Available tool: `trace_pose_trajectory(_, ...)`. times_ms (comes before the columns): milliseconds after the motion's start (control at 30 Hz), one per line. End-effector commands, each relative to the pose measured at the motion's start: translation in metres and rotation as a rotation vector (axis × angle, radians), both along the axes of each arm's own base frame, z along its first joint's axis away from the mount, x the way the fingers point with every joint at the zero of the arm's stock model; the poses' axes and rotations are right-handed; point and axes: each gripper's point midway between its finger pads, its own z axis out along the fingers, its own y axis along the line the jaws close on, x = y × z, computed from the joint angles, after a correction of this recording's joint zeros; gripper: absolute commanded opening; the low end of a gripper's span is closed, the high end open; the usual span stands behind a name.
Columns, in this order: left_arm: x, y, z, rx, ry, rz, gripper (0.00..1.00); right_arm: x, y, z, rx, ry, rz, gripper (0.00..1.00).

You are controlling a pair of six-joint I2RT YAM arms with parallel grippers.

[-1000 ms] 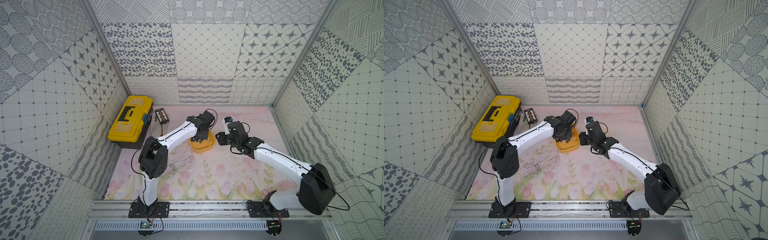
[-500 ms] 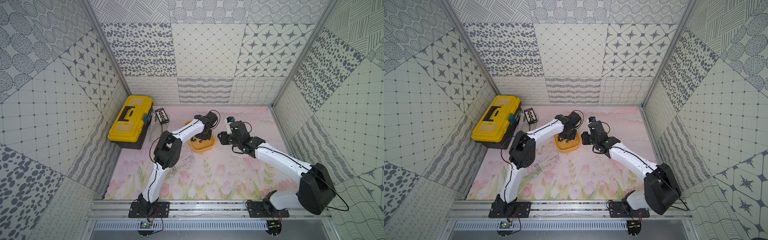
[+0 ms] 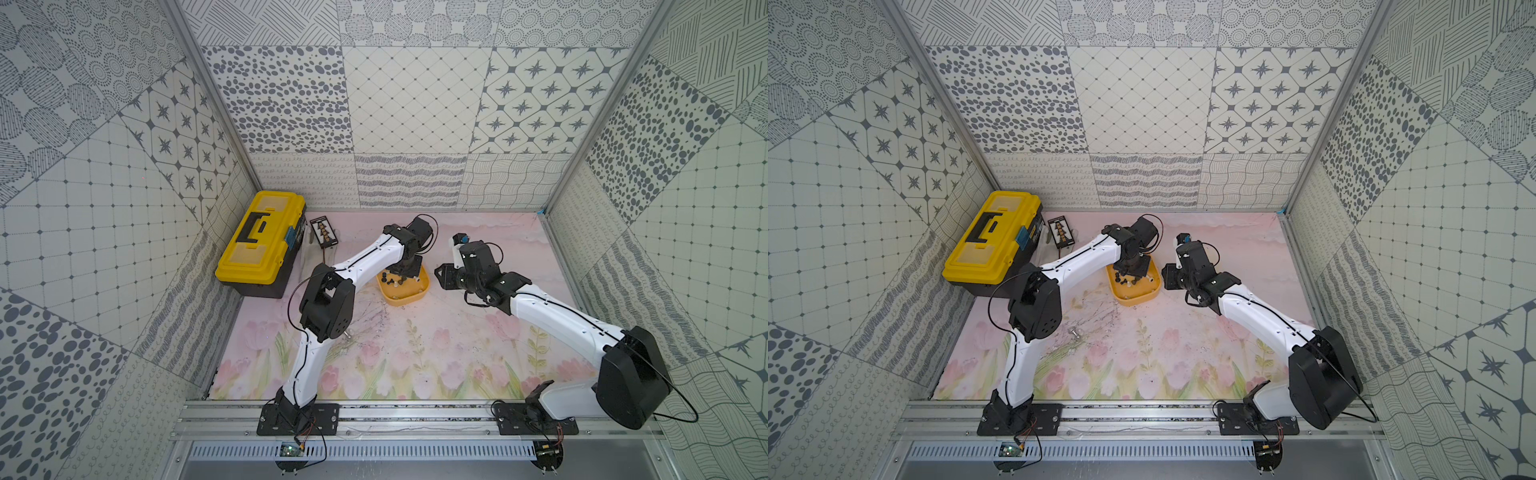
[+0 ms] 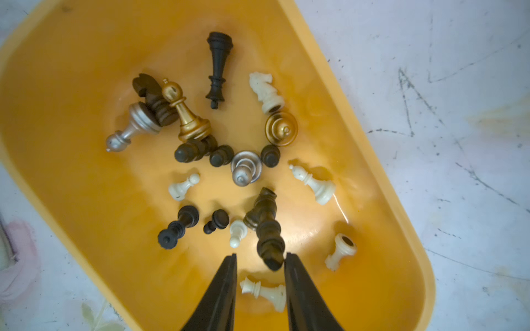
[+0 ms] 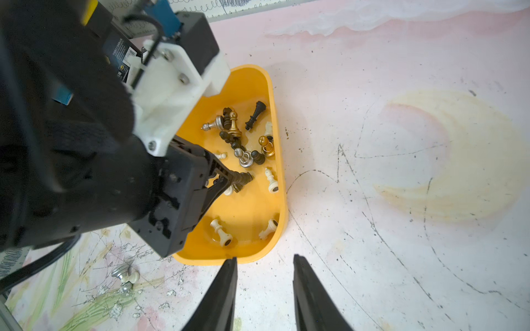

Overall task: Put the chess pieces into the storage box
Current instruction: Place the chess piece in the storage box, then pick up the chess piece at the center of the board.

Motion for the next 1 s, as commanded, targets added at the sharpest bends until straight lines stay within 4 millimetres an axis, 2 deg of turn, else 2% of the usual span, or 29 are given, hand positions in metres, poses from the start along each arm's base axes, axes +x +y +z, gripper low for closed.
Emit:
trace_pose_trajectory(0, -0.013, 0.010, 0.036, -0.026, -0.037, -0.016, 0.34, -0.004, 0.009, 0.032, 0.002, -0.077, 0.022, 0.39)
trace_pose_trajectory(167, -0.032, 0.037, 0.071, -0.009, -0.118, 0.002, 0.35, -0.029, 0.033, 0.034, -0.043, -0.095, 0.099, 0.38)
trace_pose_trajectory(300, -0.062, 0.061, 0.081, -0.019, -0.135, 0.028, 0.35, -0.053, 0.058, 0.028, -0.056, -0.101, 0.183, 0.39)
trace_pose_trajectory(500, -0.108, 0.111, 0.083, -0.010, -0.142, 0.102, 0.35, -0.099, 0.116, 0.017, -0.011, -0.103, 0.444, 0.38)
trace_pose_trajectory(667, -0.131, 0.148, 0.087, -0.035, -0.151, 0.185, 0.35, -0.136, 0.163, -0.015, -0.091, -0.074, 0.656, 0.39)
trace_pose_trajectory(767, -0.141, 0.165, 0.084, -0.048, -0.148, 0.234, 0.35, -0.148, 0.186, -0.034, -0.130, -0.056, 0.723, 0.40)
trace_pose_trajectory(833, -0.148, 0.175, 0.081, -0.065, -0.137, 0.266, 0.35, -0.154, 0.201, -0.040, -0.136, -0.068, 0.765, 0.40)
trace_pose_trajectory(967, -0.158, 0.197, 0.077, -0.100, -0.128, 0.331, 0.34, -0.152, 0.224, -0.058, -0.146, -0.069, 0.788, 0.38)
